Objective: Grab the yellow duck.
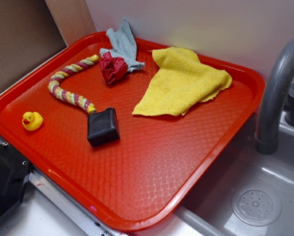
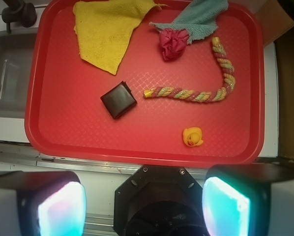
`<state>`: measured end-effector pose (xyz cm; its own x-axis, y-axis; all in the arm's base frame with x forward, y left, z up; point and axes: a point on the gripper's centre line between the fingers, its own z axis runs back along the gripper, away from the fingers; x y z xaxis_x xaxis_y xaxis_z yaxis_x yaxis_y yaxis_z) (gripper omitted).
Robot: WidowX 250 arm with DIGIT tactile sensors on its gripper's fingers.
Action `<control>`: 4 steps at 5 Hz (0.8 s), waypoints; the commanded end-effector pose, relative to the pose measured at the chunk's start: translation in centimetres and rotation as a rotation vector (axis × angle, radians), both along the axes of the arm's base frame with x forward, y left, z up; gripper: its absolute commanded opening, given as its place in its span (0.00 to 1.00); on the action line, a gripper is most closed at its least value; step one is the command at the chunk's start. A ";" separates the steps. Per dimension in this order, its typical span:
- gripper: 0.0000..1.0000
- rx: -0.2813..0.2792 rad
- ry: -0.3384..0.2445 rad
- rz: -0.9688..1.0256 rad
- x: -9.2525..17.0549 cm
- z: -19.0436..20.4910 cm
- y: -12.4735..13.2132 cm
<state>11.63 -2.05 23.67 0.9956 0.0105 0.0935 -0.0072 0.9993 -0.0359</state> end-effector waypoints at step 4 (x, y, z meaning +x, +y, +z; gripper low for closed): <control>1.00 0.018 -0.018 0.030 3.0 -6.2 5.1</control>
<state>14.39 2.73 16.99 0.9951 0.0328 0.0928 -0.0312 0.9993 -0.0189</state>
